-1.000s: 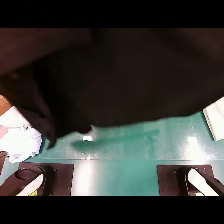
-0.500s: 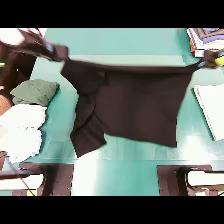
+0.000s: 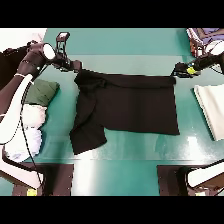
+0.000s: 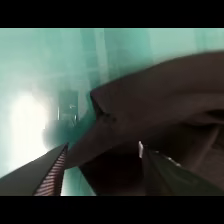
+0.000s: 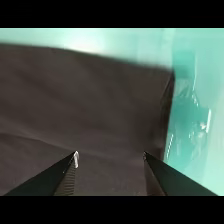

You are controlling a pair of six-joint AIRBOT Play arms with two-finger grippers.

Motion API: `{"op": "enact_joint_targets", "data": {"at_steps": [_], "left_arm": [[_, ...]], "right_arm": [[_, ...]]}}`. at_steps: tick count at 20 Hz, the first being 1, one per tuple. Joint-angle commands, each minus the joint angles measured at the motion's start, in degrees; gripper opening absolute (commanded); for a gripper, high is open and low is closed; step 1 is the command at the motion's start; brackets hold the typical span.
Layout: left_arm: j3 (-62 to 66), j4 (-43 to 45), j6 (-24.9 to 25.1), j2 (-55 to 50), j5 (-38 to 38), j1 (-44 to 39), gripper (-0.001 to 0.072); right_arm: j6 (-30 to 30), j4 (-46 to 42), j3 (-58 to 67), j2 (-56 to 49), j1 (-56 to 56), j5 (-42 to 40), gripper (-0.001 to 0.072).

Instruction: Fold the shirts.

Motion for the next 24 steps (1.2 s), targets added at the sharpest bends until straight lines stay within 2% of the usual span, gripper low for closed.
{"op": "enact_joint_targets", "data": {"at_steps": [1,3,6,10,13,15,20,24], "left_arm": [[5.2,2.0,0.2,0.0,-13.0,1.0,0.0547],[5.7,1.8,0.2,2.9,-19.3,1.1,0.0547],[0.1,-0.5,0.0,9.6,-21.9,-0.2,0.0547],[-16.2,-0.5,-1.7,18.3,-19.7,-8.3,0.0547],[-26.2,1.2,-2.5,19.7,-17.3,-16.3,0.0547],[-29.9,4.0,-5.4,19.6,-16.0,-19.4,0.0548],[-34.5,4.4,-9.6,19.6,-15.4,-20.3,0.0548],[-37.9,4.3,-9.5,19.6,-14.8,-20.3,0.0546]], "right_arm": [[-0.1,-0.1,0.0,1.6,-1.3,1.5,0.0468],[-1.9,-0.1,-0.1,4.5,-2.7,5.2,0.0442],[-3.5,-0.1,-3.8,11.0,-4.8,7.1,0.0442],[-3.5,-0.1,-16.7,21.6,-7.6,6.3,0.0442],[-4.4,0.0,-26.9,28.1,-9.4,4.4,0.0442],[-4.7,-0.2,-32.1,31.5,-10.2,4.3,0.0442],[-5.0,-0.2,-40.2,37.6,-10.4,2.7,0.0442],[-5.0,-0.1,-41.5,38.7,-10.4,2.6,0.0442]]}}
